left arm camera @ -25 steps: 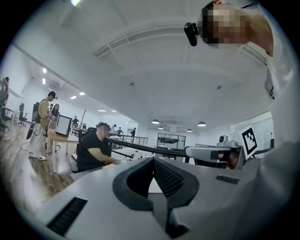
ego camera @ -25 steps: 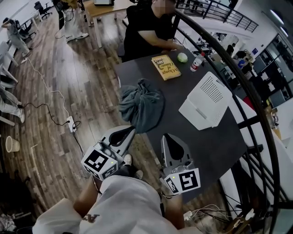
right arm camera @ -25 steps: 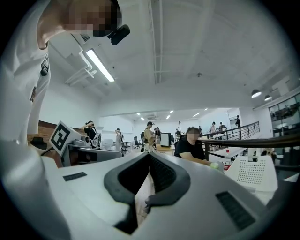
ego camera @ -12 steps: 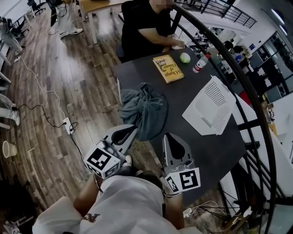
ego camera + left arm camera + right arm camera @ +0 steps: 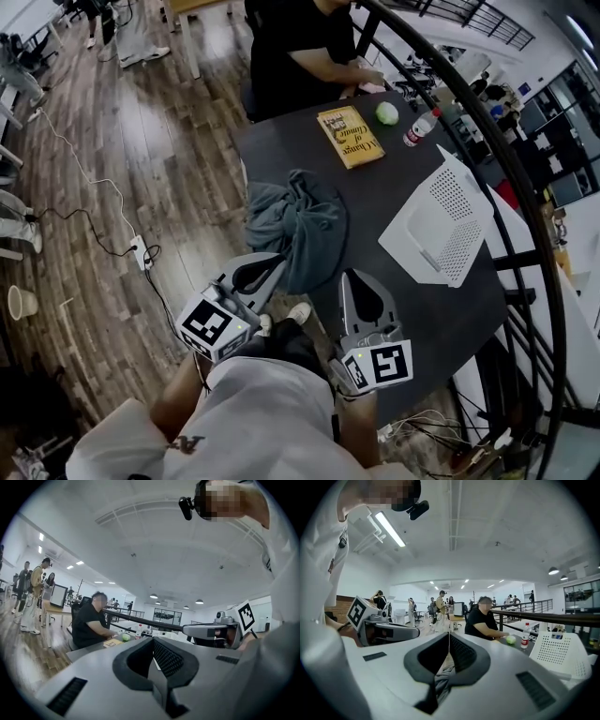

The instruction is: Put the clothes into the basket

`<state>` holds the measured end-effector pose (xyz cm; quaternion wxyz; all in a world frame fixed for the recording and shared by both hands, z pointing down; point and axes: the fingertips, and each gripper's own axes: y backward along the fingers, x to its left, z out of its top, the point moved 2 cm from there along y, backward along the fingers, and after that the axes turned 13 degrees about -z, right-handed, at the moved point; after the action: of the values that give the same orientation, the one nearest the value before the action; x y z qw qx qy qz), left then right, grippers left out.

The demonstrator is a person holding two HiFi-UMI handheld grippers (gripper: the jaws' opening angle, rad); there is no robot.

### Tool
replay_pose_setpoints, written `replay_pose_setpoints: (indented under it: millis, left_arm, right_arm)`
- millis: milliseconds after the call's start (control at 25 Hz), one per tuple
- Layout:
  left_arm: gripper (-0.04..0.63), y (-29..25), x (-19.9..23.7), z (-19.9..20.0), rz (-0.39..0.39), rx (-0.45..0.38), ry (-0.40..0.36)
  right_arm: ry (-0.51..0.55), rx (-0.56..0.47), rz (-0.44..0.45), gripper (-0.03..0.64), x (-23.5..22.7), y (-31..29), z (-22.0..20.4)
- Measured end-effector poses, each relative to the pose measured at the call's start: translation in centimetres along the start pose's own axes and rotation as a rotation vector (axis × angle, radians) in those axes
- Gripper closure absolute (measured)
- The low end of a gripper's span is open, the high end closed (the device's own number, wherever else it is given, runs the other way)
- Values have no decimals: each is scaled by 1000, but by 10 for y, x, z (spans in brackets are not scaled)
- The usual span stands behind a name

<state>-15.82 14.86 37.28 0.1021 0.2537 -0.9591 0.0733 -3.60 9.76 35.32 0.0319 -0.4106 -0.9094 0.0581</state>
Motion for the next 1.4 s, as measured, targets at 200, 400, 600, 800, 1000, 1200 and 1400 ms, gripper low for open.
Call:
replay_pose_setpoints:
  millis: [200, 400, 600, 800, 1000, 1200, 1400]
  left_arm:
    - [591, -18, 12, 0, 27, 17, -13]
    - [591, -44, 19, 2, 49, 25, -29]
    - [591, -64, 25, 2, 87, 49, -33]
    - [591, -77, 25, -3, 118, 68, -30]
    - [591, -86, 29, -11, 117, 102, -17]
    - [591, -101, 41, -21, 86, 124, -4]
    - [591, -113, 54, -35, 32, 160, 6]
  right_arm:
    - [3, -2, 22, 597, -20, -19, -4]
    - [50, 5, 52, 597, -43, -35, -10]
    - [37, 5, 81, 597, -67, -48, -14]
    - [14, -3, 107, 597, -83, -58, -18]
    - [4, 21, 111, 595, -90, -64, -30]
    - [8, 87, 94, 595, -96, -72, -52]
    - [35, 139, 58, 595, -99, -85, -69]
